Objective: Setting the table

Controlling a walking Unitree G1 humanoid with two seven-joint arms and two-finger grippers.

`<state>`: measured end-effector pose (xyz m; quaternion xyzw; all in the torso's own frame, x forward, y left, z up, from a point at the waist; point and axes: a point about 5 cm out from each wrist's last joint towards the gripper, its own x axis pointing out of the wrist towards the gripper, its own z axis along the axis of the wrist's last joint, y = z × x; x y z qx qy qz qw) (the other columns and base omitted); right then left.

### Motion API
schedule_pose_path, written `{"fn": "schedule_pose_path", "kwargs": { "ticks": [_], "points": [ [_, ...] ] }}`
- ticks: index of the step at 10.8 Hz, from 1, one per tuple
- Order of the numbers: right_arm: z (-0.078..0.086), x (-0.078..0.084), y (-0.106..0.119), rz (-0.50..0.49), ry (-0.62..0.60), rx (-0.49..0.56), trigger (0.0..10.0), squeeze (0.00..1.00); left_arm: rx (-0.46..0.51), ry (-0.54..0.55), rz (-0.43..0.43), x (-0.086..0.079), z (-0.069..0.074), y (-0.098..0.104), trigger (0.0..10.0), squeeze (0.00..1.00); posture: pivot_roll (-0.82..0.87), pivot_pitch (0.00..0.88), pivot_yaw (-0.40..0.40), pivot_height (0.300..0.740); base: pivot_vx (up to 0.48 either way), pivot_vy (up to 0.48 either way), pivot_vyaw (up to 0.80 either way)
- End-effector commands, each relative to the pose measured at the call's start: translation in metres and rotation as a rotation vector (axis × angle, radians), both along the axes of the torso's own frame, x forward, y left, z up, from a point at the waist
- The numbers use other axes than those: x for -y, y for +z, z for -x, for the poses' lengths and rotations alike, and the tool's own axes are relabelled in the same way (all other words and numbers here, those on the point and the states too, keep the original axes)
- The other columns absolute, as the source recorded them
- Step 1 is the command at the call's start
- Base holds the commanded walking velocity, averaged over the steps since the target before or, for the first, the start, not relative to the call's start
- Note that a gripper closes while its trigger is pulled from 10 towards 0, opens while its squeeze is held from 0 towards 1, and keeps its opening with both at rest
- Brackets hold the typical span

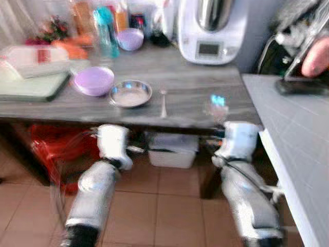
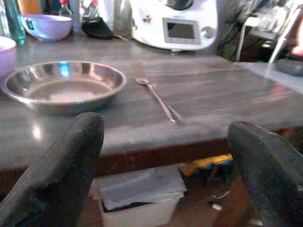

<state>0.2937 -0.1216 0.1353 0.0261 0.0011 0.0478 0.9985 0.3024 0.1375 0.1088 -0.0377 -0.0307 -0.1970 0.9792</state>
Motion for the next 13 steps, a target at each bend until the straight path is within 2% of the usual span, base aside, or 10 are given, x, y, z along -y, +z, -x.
{"fn": "schedule_pose_path", "kwargs": {
  "ticks": [1, 7, 10, 13],
  "points": [
    [0.0005, 0.0113, 0.0016, 0.009, -0.035, 0.009, 10.0, 0.00, 0.009, -0.033, 0.007, 0.0110, -0.0004, 0.0030, 10.0, 0.00, 0.06, 0.069, -0.015, 0.740, 0.345, 0.000, 0.00],
    [0.0007, 0.0118, 0.0013, 0.010, -0.036, 0.009, 10.0, 0.00, 0.009, -0.036, 0.005, 0.0121, -0.0010, 0.0035, 10.0, 0.00, 0.06, 0.069, -0.013, 0.740, 0.316, 0.000, 0.00],
    [0.0009, 0.0113, 0.0018, 0.005, -0.034, 0.016, 10.0, 0.00, 0.009, -0.028, 0.003, 0.0111, -0.0014, 0.0034, 10.0, 0.00, 0.06, 0.068, -0.013, 0.740, 0.315, 0.000, 0.51],
    [0.0009, 0.0119, 0.0011, 0.002, -0.035, 0.014, 10.0, 0.00, -0.009, -0.019, 0.027, 0.0123, -0.0021, 0.0022, 10.0, 0.00, 0.06, 0.065, -0.013, 0.740, 0.000, 0.000, 0.00]
  ]
}}
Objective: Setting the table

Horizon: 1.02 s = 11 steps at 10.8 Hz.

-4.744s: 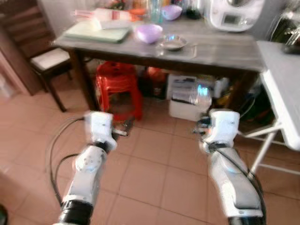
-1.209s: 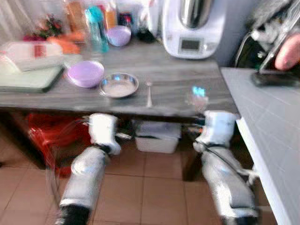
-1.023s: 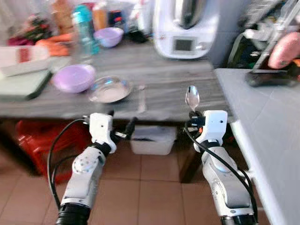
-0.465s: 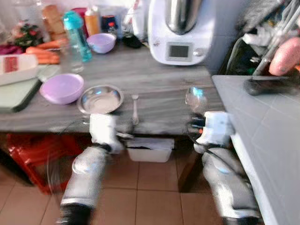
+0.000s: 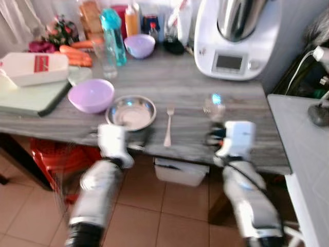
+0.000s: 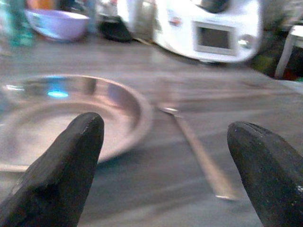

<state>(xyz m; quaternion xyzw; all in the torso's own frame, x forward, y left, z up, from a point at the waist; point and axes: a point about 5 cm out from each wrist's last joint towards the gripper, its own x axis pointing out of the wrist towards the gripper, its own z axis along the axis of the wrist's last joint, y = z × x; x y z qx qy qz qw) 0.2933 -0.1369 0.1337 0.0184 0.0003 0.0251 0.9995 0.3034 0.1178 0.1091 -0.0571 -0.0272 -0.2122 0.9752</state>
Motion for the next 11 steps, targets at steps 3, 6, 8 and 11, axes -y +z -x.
{"fn": "schedule_pose_path", "kwargs": {
  "ticks": [3, 6, 8, 11],
  "points": [
    [0.0001, -0.0034, 0.0023, -0.017, 0.007, 0.011, 10.0, 0.00, 0.005, 0.003, -0.012, -0.0067, -0.0011, 0.0022, 10.0, 0.00, 0.06, 0.064, -0.012, 0.740, 0.000, 0.099, 0.00],
    [0.0008, -0.0033, 0.0016, -0.019, 0.004, 0.007, 10.0, 0.00, 0.000, -0.005, -0.015, -0.0054, 0.0004, 0.0011, 10.0, 0.00, 0.06, 0.067, -0.011, 0.740, 0.000, 0.306, 0.00],
    [0.0008, -0.0033, 0.0012, -0.021, 0.001, 0.005, 10.0, 0.00, -0.003, -0.007, -0.015, -0.0059, 0.0007, 0.0006, 10.0, 0.00, 0.07, 0.070, -0.012, 0.740, 0.000, 0.442, 0.00],
    [0.0011, -0.0029, 0.0010, -0.021, -0.003, 0.005, 10.0, 0.00, -0.002, -0.009, -0.018, -0.0055, 0.0010, 0.0008, 10.0, 0.00, 0.06, 0.070, -0.010, 0.740, 0.000, 0.243, 0.00]
  ]
}}
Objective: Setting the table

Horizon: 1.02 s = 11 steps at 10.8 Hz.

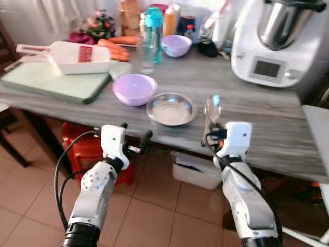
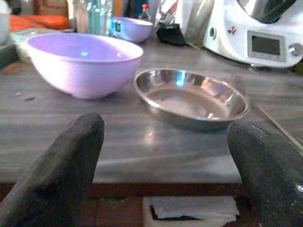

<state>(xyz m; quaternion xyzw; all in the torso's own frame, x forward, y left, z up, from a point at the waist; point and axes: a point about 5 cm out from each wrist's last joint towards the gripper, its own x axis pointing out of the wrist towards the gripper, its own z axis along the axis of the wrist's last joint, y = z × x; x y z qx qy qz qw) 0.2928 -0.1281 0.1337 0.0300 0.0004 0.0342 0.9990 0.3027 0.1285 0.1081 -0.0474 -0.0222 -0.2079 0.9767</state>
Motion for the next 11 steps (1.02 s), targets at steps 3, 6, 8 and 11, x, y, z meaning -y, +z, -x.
{"fn": "schedule_pose_path", "kwargs": {
  "ticks": [3, 6, 8, 11],
  "points": [
    [0.0004, 0.0065, 0.0014, 0.004, -0.026, 0.006, 10.0, 0.00, 0.004, -0.018, -0.004, 0.0059, 0.0000, 0.0019, 10.0, 0.00, 0.06, 0.072, -0.010, 0.740, 0.000, 0.094, 0.00],
    [0.0004, 0.0070, 0.0017, 0.005, -0.031, 0.008, 10.0, 0.00, 0.023, -0.037, 0.006, 0.0095, 0.0015, 0.0042, 10.0, 0.00, 0.06, 0.072, -0.009, 0.740, 0.000, 0.000, -0.34],
    [0.0006, 0.0074, 0.0015, 0.006, -0.034, 0.008, 10.0, 0.00, 0.032, -0.059, 0.025, 0.0105, 0.0018, 0.0068, 10.0, 0.00, 0.06, 0.072, -0.009, 0.740, 0.000, 0.000, -0.56],
    [0.0008, 0.0076, 0.0015, 0.007, -0.035, 0.009, 10.0, 0.00, 0.038, -0.090, 0.045, 0.0128, 0.0040, 0.0085, 10.0, 0.00, 0.06, 0.072, -0.009, 0.740, 0.000, 0.000, -0.52]
  ]
}}
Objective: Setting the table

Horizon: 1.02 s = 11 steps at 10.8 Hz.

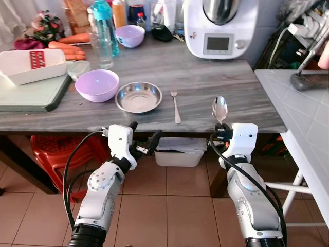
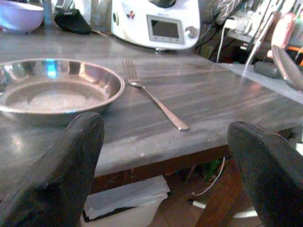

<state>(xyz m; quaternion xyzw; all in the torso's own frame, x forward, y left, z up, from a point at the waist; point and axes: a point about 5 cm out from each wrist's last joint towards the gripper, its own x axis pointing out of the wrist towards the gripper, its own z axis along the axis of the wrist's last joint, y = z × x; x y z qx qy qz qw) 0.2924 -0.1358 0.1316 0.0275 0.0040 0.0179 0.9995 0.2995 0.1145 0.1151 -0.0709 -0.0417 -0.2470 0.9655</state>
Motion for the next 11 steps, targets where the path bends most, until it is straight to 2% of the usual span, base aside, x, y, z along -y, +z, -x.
{"fn": "schedule_pose_path", "kwargs": {
  "ticks": [1, 9, 11],
  "points": [
    [0.0004, -0.0005, 0.0042, 0.001, -0.002, 0.019, 10.0, 0.00, 0.007, -0.018, -0.005, -0.0002, 0.0015, 0.0019, 10.0, 0.00, 0.06, 0.072, -0.009, 0.740, 0.240, 0.000, -0.44],
    [0.0003, 0.0001, 0.0040, 0.001, -0.003, 0.019, 10.0, 0.00, 0.004, -0.041, -0.001, 0.0020, 0.0030, 0.0018, 10.0, 0.00, 0.06, 0.074, -0.009, 0.740, 0.280, 0.000, -0.43],
    [0.0008, 0.0009, 0.0033, 0.001, -0.004, 0.017, 10.0, 0.00, 0.014, -0.026, -0.006, -0.0004, 0.0039, 0.0036, 10.0, 0.00, 0.06, 0.073, -0.009, 0.740, 0.139, 0.000, 0.00]
  ]
}}
